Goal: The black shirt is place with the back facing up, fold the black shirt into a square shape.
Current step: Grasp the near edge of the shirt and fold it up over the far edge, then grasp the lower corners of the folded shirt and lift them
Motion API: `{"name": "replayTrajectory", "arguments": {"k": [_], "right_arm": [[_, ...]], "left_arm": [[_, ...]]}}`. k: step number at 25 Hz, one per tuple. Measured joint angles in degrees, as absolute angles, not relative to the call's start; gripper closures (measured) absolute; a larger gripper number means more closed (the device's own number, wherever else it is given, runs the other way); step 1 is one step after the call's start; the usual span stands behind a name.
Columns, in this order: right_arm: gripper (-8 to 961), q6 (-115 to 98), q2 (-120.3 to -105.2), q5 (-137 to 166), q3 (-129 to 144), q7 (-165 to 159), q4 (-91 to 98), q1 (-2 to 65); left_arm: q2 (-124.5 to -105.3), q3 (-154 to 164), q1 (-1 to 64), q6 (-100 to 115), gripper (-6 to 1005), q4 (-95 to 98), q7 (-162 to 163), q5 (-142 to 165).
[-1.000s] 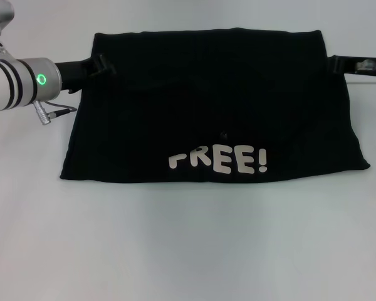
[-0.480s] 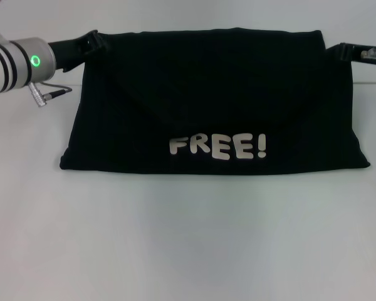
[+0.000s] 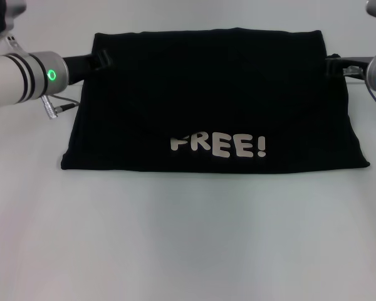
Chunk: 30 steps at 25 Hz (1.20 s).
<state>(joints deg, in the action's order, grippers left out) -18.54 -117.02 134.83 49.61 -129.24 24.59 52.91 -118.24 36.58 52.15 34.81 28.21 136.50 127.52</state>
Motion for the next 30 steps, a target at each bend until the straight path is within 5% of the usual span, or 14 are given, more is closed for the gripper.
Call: {"name": "replayTrajectory", "arguments": {"k": [9,18,24,25,26,30], "right_arm": [[749,-19.30,-116.97,134.59,49.67,-130.26,24.55,52.09],[736,-30.70,-113.64,134.42,49.41,-137.59,26.44,51.50],[727,-47.41,-112.02,134.24,48.69,-146.18,38.41,48.13],[726,-49.87,-111.87,134.26,48.61,-147.23,40.09,47.57],[675,-51.50,-111.73,134.25,48.47,-147.95,41.03,47.25],[471,-57.52,-110.42,134.39,47.49,-150.10,42.04,47.28]], "left_arm": [[-118.60,40.64,51.98,33.50,972,27.85,134.70,127.36],[-118.73,43.67,51.52,38.42,939,30.34,136.30,127.03],[-116.12,42.60,45.53,54.87,715,40.01,148.19,126.99],[-115.27,42.35,44.77,57.48,598,40.27,149.09,126.94],[-114.35,41.99,44.06,60.10,481,40.31,149.55,126.86],[-111.26,41.38,42.30,67.20,319,38.33,146.95,126.65]]}}
